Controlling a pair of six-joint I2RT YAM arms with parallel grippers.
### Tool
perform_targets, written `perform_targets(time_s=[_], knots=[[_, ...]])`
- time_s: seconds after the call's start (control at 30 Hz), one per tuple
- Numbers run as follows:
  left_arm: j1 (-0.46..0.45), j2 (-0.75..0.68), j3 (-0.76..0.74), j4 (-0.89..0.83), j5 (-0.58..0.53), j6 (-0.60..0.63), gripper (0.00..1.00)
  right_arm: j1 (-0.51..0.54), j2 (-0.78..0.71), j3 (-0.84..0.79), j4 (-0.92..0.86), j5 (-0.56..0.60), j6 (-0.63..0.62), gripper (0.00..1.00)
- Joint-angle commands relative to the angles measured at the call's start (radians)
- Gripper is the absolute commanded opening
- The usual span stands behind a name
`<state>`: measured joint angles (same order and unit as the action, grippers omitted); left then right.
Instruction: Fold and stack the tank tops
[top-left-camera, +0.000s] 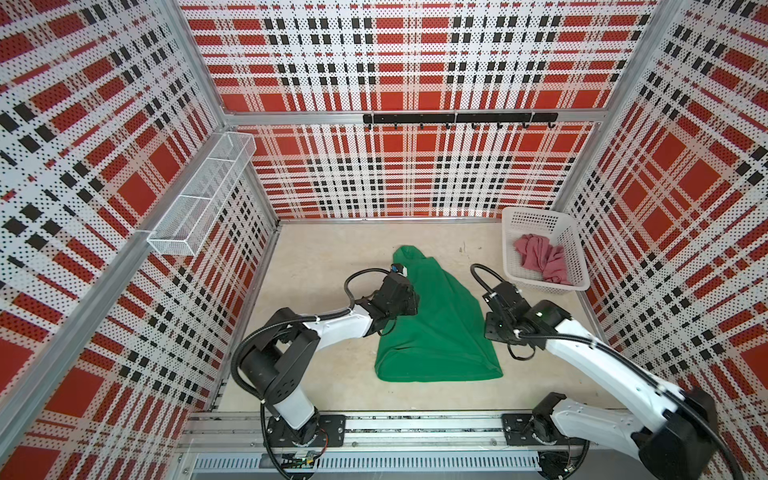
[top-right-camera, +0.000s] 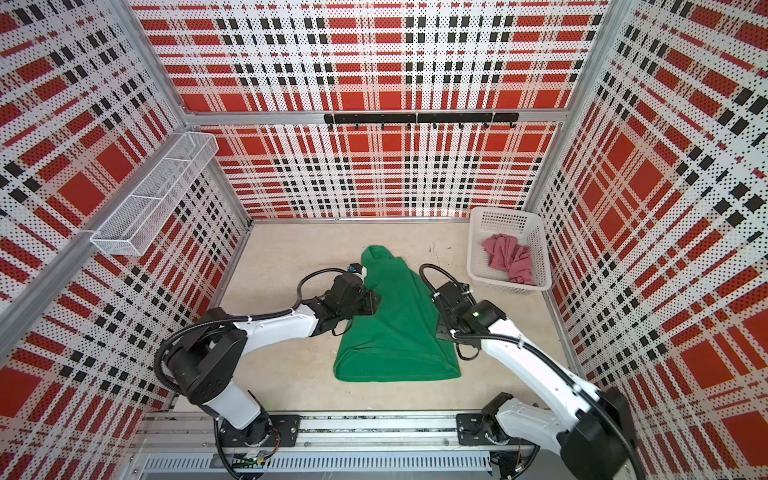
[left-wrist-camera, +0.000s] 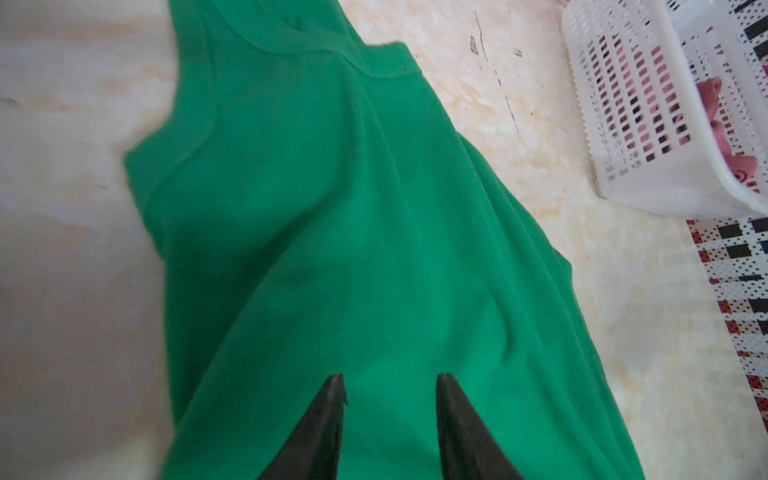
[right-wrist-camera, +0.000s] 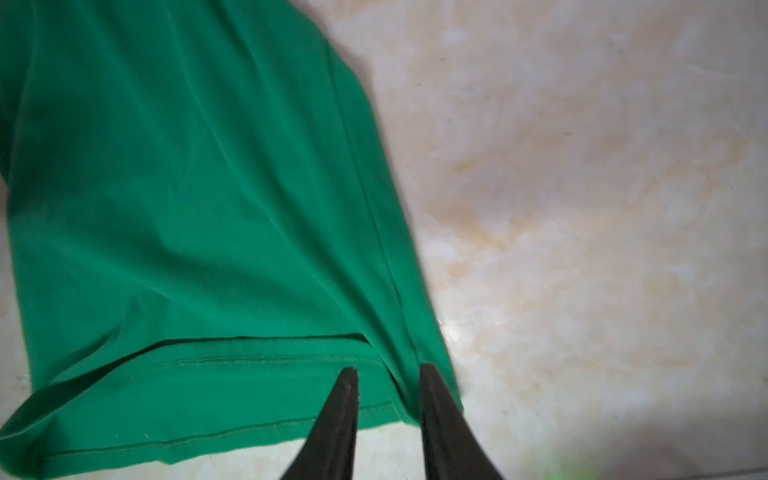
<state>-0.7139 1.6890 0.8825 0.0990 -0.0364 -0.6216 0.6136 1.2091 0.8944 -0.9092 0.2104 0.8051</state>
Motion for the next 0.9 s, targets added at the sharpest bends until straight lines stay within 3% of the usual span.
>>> perform_targets(time_s=[0.0, 0.17, 0.4, 0.57, 0.77, 0.87], knots=[[0.018, 0.052, -0.015, 0.100, 0.013, -0.063, 0.38, 0.031, 0.141, 0.001, 0.206, -0.062, -0.072, 0.23], [0.094, 0.125, -0.033, 0.189, 0.015, -0.106, 0.35, 0.028, 0.247, -0.056, 0.372, -0.092, -0.074, 0.19], [0.148, 0.285, 0.096, 0.187, 0.023, -0.086, 0.34, -0.017, 0.368, -0.129, 0.636, -0.080, -0.051, 0.14], [0.210, 0.381, 0.219, 0.185, 0.032, -0.073, 0.34, -0.083, 0.477, -0.055, 0.731, -0.091, -0.103, 0.13], [0.269, 0.504, 0.467, 0.067, 0.027, -0.002, 0.33, -0.140, 0.579, 0.157, 0.663, -0.140, -0.235, 0.13], [0.278, 0.519, 0.506, 0.047, 0.027, 0.013, 0.33, -0.133, 0.590, 0.150, 0.620, -0.202, -0.241, 0.13]])
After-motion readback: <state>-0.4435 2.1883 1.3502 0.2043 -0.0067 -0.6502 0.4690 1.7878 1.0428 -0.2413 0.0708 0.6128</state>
